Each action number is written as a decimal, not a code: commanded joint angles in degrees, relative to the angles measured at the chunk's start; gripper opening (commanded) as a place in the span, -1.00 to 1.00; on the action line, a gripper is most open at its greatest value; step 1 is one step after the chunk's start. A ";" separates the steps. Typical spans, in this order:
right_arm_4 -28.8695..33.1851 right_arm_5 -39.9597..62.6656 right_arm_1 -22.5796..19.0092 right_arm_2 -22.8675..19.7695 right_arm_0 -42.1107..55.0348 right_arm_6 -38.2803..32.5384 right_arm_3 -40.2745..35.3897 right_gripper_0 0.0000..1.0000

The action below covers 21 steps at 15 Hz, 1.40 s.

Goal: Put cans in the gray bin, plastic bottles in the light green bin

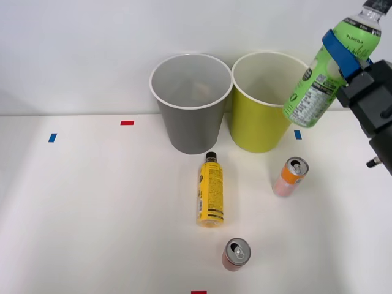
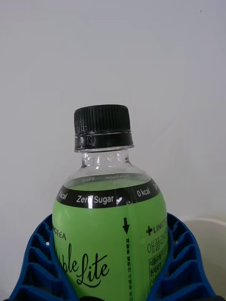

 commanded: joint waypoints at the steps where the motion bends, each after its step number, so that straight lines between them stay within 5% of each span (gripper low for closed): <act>1: 2.61 -2.80 0.07 0.10 -8.36 -0.55 8.46 -1.00; 9: 10.08 -7.72 -1.87 0.62 -21.90 -0.02 25.86 -1.00; 14: 11.22 -20.82 -4.59 6.69 -26.56 0.59 38.34 -1.00; 19: 12.98 -22.31 -5.91 8.80 -27.00 1.30 40.10 -0.95; 21: 13.86 -22.31 -5.91 8.80 -27.00 1.65 40.01 0.75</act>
